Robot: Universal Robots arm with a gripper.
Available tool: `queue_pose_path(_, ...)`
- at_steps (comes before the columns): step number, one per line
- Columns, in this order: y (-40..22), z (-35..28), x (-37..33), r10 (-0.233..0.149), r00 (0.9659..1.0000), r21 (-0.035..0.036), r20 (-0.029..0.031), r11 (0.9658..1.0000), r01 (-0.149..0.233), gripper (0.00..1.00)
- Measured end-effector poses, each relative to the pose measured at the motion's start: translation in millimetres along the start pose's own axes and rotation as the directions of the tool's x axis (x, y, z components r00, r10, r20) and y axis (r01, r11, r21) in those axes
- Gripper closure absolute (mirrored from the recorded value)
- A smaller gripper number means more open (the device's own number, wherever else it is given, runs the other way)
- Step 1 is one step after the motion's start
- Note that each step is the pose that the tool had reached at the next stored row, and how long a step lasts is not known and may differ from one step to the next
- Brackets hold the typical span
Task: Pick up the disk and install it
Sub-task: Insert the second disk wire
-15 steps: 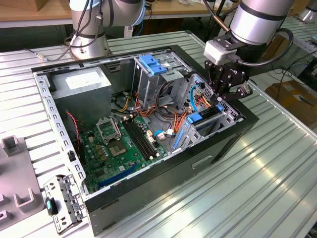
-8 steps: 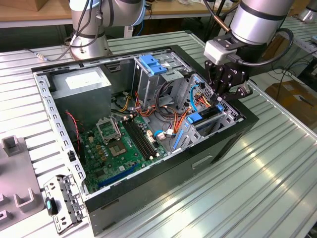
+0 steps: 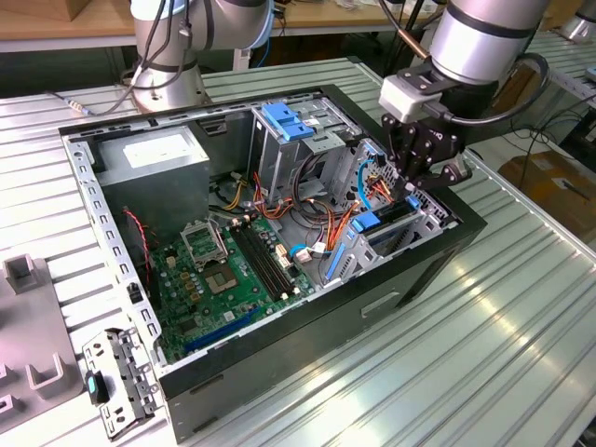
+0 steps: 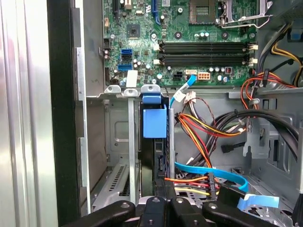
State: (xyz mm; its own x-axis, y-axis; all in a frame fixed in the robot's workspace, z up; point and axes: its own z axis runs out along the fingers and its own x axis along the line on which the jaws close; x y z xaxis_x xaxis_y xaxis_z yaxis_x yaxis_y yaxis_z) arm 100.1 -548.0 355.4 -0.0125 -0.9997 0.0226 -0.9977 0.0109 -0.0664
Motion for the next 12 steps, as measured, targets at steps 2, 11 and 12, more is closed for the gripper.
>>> queue_pose_path(2, 14.3, -0.9, 0.2, 0.000, 1.0000, -0.0001, 0.0000, 1.0000, 0.000, 0.89)
queue_pose_path(11, 17.9, -18.4, 0.7, -0.001, 1.0000, -0.0005, 0.0001, 1.0000, 0.001, 0.89)
queue_pose_path(12, 17.5, -24.0, 0.8, -0.001, 1.0000, -0.0005, 0.0000, 1.0000, 0.001, 0.89)
